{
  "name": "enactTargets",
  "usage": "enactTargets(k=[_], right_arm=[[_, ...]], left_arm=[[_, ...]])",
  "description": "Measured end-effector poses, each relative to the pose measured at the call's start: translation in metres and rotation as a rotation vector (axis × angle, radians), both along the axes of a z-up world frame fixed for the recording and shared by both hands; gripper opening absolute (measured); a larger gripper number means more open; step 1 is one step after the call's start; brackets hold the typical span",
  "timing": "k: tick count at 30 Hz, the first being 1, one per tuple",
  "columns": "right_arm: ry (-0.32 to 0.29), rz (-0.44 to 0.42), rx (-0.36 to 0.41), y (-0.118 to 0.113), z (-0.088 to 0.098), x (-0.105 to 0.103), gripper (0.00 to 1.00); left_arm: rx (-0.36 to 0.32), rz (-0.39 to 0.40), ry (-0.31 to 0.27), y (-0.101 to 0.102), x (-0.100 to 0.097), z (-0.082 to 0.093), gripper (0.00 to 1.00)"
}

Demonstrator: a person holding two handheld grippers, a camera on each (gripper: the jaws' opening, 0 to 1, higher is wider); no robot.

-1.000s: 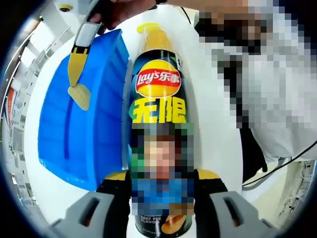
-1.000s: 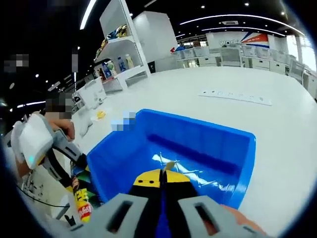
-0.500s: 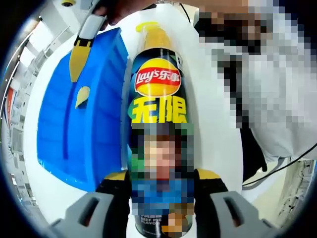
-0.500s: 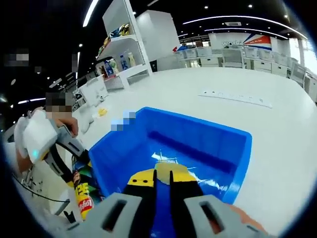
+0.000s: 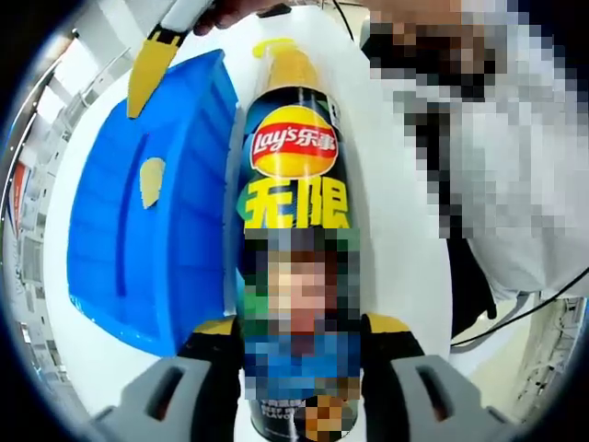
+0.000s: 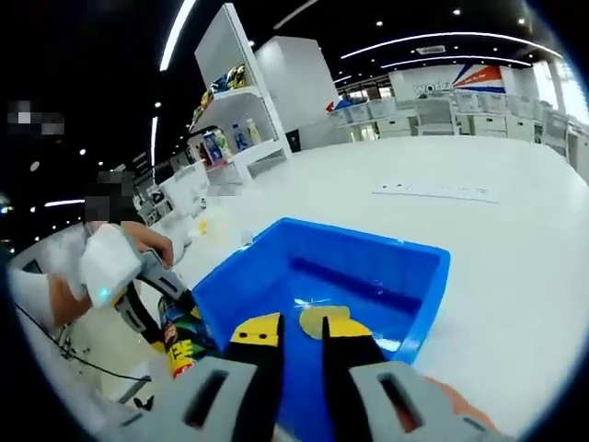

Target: Open the lid of the chip container on the table, take out the chips, place them into the box in front of the container, and close the lid

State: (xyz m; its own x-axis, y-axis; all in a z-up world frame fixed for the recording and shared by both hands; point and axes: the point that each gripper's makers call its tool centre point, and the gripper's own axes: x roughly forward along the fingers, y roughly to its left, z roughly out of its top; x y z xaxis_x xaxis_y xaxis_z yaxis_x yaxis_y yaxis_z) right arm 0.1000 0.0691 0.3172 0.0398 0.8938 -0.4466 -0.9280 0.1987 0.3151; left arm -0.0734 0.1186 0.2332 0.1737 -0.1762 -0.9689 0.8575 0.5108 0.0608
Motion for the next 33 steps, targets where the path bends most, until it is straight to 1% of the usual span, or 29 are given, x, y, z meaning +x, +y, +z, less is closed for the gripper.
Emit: enactTargets(k=[1, 2, 4, 6, 8, 9, 11, 12, 13, 15, 17, 18, 21, 23, 26, 28, 29, 30, 32, 33], right_arm=[[0.005, 0.001, 0.031, -0.004, 0.005, 0.001, 0.17], [0.006, 0.004, 0.044, -0.008, 0.008, 0.001, 0.17], [0.011, 0.001, 0.057, -0.019, 0.012, 0.0, 0.17], [0.008, -0.009, 0.065, -0.032, 0.015, 0.003, 0.17], [0.01, -0.002, 0.08, -0.046, 0.019, 0.004, 0.18], [0.012, 0.007, 0.089, -0.05, 0.021, 0.003, 0.18], [0.007, 0.051, 0.131, -0.061, 0.027, -0.001, 0.21], [-0.001, 0.071, 0.142, -0.066, 0.029, -0.003, 0.23], [-0.028, 0.095, 0.156, -0.073, 0.03, -0.003, 0.26], [-0.077, 0.12, 0.15, -0.088, 0.025, -0.003, 0.26], [-0.09, 0.137, 0.16, -0.1, 0.022, -0.004, 0.26], [-0.09, 0.142, 0.166, -0.109, 0.019, -0.003, 0.26], [-0.117, 0.135, 0.189, -0.135, 0.008, 0.005, 0.25], [-0.128, 0.146, 0.208, -0.15, 0.001, 0.004, 0.25], [-0.152, 0.17, 0.207, -0.163, -0.011, -0.001, 0.24], [-0.158, 0.186, 0.2, -0.171, -0.022, -0.001, 0.23], [-0.164, 0.195, 0.2, -0.172, -0.025, -0.003, 0.22], [-0.188, 0.22, 0.209, -0.173, -0.028, -0.005, 0.21], [-0.181, 0.25, 0.223, -0.172, -0.03, -0.014, 0.2], [-0.187, 0.262, 0.226, -0.171, -0.031, -0.017, 0.19]], left_arm=[[0.001, 0.0, 0.0, 0.0, 0.0, 0.0, 0.52], [0.002, -0.001, 0.001, 0.0, 0.0, 0.0, 0.52], [0.002, 0.0, 0.001, 0.0, 0.0, 0.0, 0.52], [0.002, -0.001, 0.002, 0.0, 0.0, -0.001, 0.52], [0.002, -0.001, 0.003, 0.0, 0.0, -0.001, 0.53], [0.002, -0.001, 0.004, 0.0, 0.0, -0.001, 0.53], [0.003, -0.001, 0.006, 0.0, 0.0, -0.001, 0.53], [0.003, -0.001, 0.007, 0.0, 0.001, -0.002, 0.53], [0.004, -0.002, 0.007, 0.001, 0.001, -0.002, 0.53], [0.003, -0.002, 0.006, 0.0, 0.001, -0.002, 0.53], [0.0, -0.002, 0.005, -0.001, 0.0, -0.002, 0.53], [-0.003, -0.001, 0.005, -0.001, -0.001, -0.002, 0.53], [-0.005, 0.0, 0.005, -0.002, -0.001, -0.002, 0.53], [-0.004, -0.001, 0.004, -0.002, -0.001, -0.002, 0.53], [-0.007, -0.001, 0.0, -0.002, -0.001, -0.002, 0.53], [-0.009, 0.0, -0.003, -0.002, 0.0, -0.001, 0.53], [-0.01, -0.001, -0.005, -0.002, 0.0, -0.001, 0.53], [-0.009, -0.001, -0.005, -0.002, 0.0, -0.002, 0.53], [-0.007, -0.001, -0.007, -0.002, 0.0, -0.001, 0.53], [-0.007, -0.001, -0.008, -0.002, 0.0, -0.001, 0.53]])
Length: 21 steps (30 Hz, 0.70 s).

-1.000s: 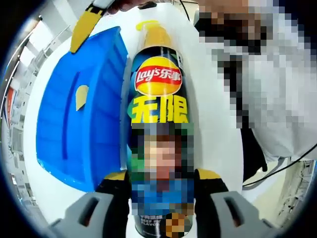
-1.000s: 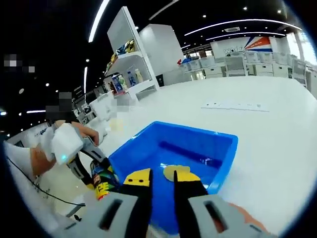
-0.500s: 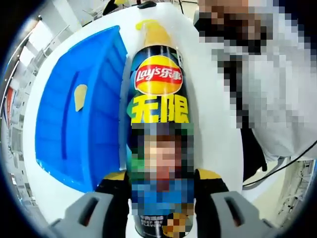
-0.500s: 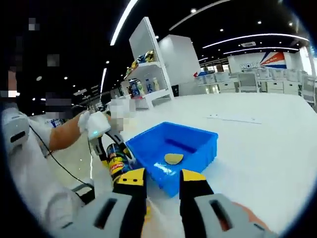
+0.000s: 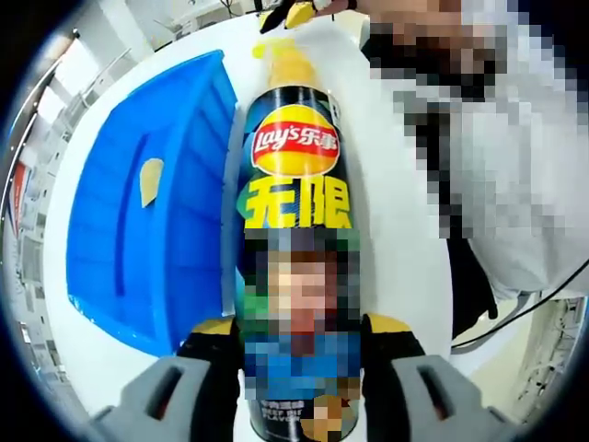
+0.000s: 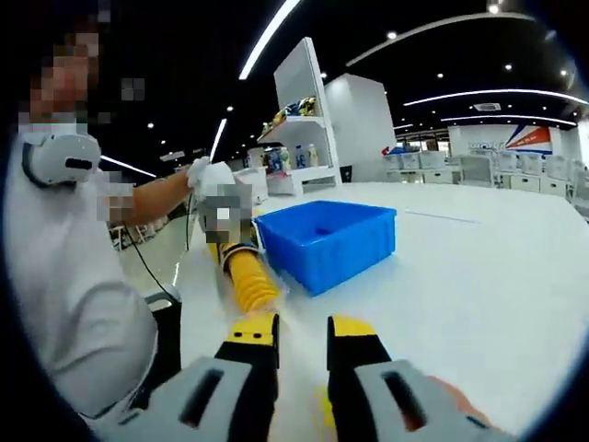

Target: Open the lid of the chip container on the table, take out the chips, place them into the box in front of the container, and close the lid

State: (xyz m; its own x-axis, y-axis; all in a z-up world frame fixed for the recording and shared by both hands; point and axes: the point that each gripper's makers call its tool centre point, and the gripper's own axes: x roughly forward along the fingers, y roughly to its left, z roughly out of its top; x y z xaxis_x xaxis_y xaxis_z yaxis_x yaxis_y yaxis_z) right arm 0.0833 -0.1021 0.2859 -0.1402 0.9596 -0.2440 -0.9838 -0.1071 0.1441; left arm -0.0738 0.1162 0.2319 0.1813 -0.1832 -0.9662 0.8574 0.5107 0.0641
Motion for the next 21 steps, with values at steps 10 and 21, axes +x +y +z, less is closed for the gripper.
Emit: enactTargets(k=[10, 21], right_arm=[[0.011, 0.031, -0.015, 0.009, -0.015, -0.006, 0.01], [-0.008, 0.102, -0.005, 0.019, -0.023, -0.023, 0.01]], left_arm=[[-0.019, 0.0, -0.017, -0.001, 0.001, 0.001, 0.53], [-0.018, -0.024, -0.05, -0.001, 0.003, 0.002, 0.52]])
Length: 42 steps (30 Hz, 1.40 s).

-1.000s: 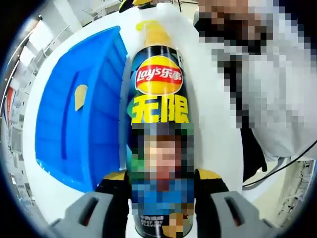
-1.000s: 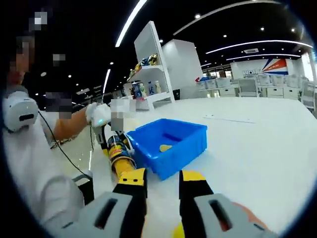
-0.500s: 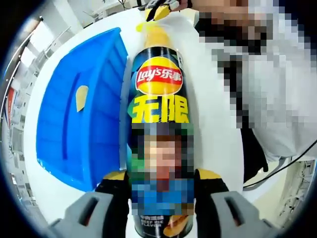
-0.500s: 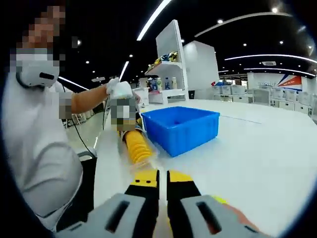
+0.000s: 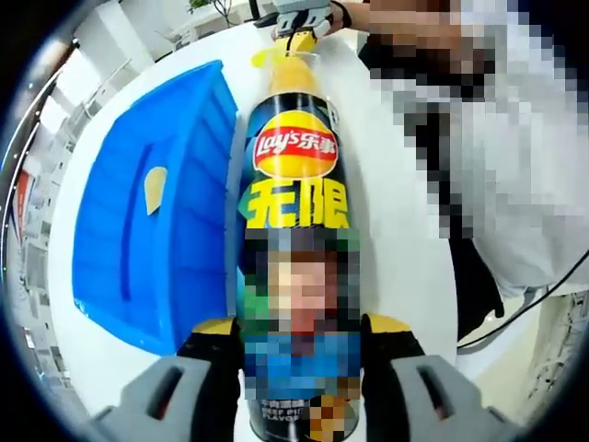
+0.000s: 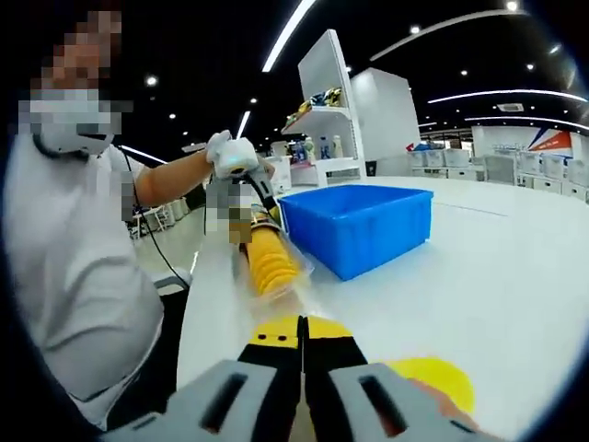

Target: Open the lid of the chip container on the table, take out the chips, place them into the box in front of the container, and close the lid

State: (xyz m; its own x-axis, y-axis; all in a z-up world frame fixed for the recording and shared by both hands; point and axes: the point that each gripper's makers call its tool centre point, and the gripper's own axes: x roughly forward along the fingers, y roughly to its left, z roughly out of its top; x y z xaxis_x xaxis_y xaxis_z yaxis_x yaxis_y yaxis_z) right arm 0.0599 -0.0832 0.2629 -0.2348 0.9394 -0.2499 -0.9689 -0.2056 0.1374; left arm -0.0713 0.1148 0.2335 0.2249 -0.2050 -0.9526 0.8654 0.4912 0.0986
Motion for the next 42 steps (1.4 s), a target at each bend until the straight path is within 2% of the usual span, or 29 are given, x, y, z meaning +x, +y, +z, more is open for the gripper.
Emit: enactTargets(k=[1, 3, 8, 11, 19, 24, 26, 35, 42], right_arm=[[0.004, 0.006, 0.002, 0.0, 0.0, -0.001, 0.01], [0.055, 0.022, 0.032, 0.003, 0.005, -0.006, 0.01], [0.054, 0.025, 0.014, 0.004, -0.002, -0.008, 0.01], [0.064, 0.04, 0.03, 0.006, 0.002, -0.012, 0.01], [0.077, 0.044, 0.033, 0.01, 0.003, -0.015, 0.01], [0.075, 0.059, 0.023, 0.014, 0.002, -0.02, 0.01], [0.074, 0.058, 0.021, 0.016, 0.001, -0.021, 0.01], [0.074, 0.076, 0.017, 0.018, 0.001, -0.024, 0.01], [0.052, 0.126, 0.023, 0.039, 0.004, -0.039, 0.01]], left_arm=[[0.003, -0.004, -0.007, 0.0, 0.0, 0.0, 0.52], [0.002, -0.012, -0.022, 0.0, 0.001, 0.0, 0.52], [-0.015, -0.006, -0.027, -0.001, 0.002, 0.001, 0.52], [-0.021, -0.003, -0.027, -0.002, 0.002, 0.001, 0.52], [-0.103, 0.016, -0.022, -0.009, 0.001, 0.004, 0.52], [-0.116, 0.006, -0.043, -0.01, 0.002, 0.005, 0.52], [-0.149, 0.029, -0.021, -0.013, 0.0, 0.008, 0.52], [-0.141, 0.014, -0.029, -0.016, -0.001, 0.006, 0.52], [-0.152, -0.003, -0.022, -0.023, -0.001, 0.006, 0.52]])
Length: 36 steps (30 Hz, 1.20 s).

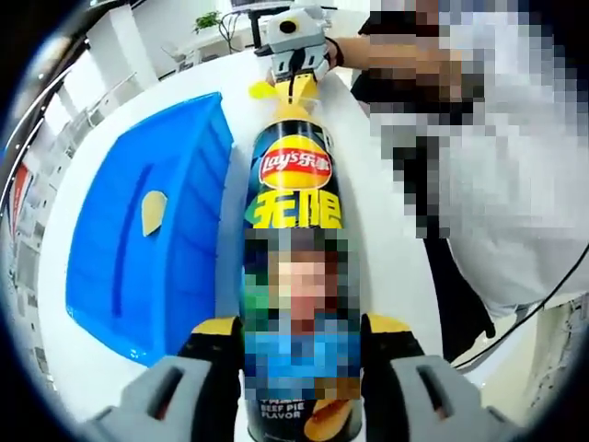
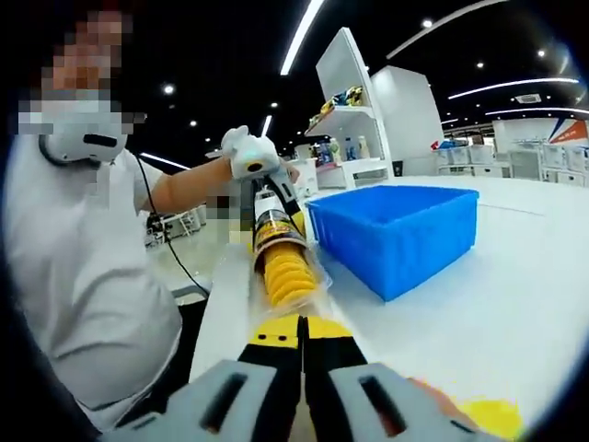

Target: Open the lid of the chip container on the table, take out the chips, place them into the box in front of the container, and close the lid

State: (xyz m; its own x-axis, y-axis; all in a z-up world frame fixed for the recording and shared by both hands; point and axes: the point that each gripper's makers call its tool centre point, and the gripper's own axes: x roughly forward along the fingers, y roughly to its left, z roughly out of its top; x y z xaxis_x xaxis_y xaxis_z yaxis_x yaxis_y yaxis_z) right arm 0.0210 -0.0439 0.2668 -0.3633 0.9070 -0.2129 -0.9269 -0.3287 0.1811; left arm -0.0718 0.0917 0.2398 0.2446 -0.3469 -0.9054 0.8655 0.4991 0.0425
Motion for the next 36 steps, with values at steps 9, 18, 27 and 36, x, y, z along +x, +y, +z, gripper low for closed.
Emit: enactTargets(k=[9, 18, 27, 36], right_arm=[[-0.003, 0.044, 0.009, 0.026, -0.001, -0.018, 0.01], [0.014, 0.043, 0.017, 0.041, -0.002, -0.027, 0.01], [-0.043, 0.074, -0.02, 0.052, -0.011, -0.041, 0.01], [-0.021, 0.064, -0.032, 0.05, -0.012, -0.04, 0.01]], left_arm=[[-0.009, 0.009, -0.004, -0.005, 0.002, -0.001, 0.52], [-0.009, 0.008, 0.003, -0.005, 0.002, 0.0, 0.52], [0.019, -0.005, 0.008, -0.005, 0.003, -0.003, 0.52], [0.024, -0.014, -0.017, -0.002, 0.001, -0.003, 0.52]])
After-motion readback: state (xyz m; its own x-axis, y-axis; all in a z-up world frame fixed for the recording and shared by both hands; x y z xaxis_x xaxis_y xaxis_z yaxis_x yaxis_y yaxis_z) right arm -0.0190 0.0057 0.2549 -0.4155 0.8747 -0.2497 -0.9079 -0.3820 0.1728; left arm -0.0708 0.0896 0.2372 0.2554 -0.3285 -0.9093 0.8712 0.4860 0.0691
